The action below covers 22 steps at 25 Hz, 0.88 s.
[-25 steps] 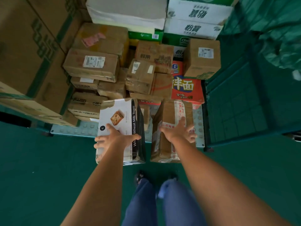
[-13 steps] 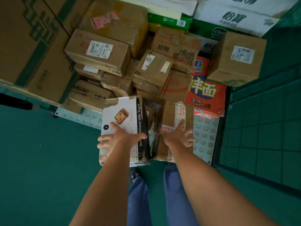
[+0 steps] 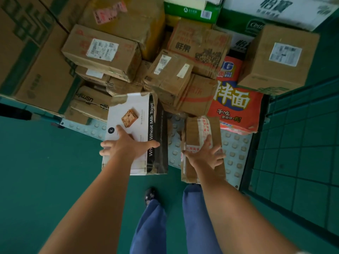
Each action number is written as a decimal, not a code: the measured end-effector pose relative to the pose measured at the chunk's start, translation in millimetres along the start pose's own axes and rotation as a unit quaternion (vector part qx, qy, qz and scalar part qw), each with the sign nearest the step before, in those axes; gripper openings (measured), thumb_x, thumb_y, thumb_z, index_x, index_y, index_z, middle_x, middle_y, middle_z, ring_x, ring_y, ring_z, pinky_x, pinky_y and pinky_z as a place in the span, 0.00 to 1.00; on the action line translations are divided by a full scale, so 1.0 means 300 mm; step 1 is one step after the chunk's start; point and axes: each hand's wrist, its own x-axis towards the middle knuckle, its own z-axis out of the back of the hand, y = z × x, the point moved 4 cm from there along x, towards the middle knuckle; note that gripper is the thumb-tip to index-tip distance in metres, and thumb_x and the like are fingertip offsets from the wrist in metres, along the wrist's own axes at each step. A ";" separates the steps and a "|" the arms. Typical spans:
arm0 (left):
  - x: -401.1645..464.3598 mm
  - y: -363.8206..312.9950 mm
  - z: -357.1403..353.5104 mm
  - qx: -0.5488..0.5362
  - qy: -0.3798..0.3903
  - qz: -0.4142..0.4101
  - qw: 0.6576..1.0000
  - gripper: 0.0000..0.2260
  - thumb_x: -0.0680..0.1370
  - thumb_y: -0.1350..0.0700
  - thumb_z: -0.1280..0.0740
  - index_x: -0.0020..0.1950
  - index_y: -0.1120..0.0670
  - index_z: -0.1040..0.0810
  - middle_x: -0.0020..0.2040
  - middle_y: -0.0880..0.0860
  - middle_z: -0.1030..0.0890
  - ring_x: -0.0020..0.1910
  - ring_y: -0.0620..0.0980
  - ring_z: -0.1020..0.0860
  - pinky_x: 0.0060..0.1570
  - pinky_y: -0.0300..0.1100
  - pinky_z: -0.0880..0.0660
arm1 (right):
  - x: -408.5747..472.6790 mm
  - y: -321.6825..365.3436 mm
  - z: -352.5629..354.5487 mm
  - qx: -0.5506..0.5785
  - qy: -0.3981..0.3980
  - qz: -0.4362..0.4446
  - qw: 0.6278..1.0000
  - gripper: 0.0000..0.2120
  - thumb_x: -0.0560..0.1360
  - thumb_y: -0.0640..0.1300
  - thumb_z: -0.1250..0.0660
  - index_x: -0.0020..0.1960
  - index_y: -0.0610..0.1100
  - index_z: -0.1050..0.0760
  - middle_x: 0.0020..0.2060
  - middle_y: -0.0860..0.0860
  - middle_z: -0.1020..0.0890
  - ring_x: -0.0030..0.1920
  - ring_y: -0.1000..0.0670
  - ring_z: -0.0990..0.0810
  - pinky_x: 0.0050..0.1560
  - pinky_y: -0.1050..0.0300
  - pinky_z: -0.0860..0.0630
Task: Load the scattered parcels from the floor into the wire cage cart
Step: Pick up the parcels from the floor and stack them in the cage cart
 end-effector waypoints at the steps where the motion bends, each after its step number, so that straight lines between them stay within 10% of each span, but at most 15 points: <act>1: 0.001 -0.006 -0.015 0.000 -0.001 0.001 1.000 0.59 0.62 0.33 0.25 0.77 0.44 0.64 0.76 0.69 0.58 0.74 0.72 0.54 0.71 0.65 0.47 | 0.015 -0.014 -0.022 0.000 0.001 -0.001 1.000 0.58 0.64 0.70 0.30 0.77 0.56 0.67 0.77 0.40 0.57 0.74 0.28 0.56 0.73 0.35 0.50; 22: 0.056 -0.054 -0.152 0.030 -0.010 0.026 0.999 0.60 0.64 0.29 0.29 0.75 0.46 0.73 0.74 0.72 0.63 0.74 0.73 0.59 0.71 0.67 0.51 | 0.132 -0.063 -0.162 -0.050 -0.004 0.032 0.998 0.57 0.65 0.69 0.29 0.77 0.56 0.65 0.76 0.40 0.55 0.74 0.28 0.55 0.73 0.35 0.48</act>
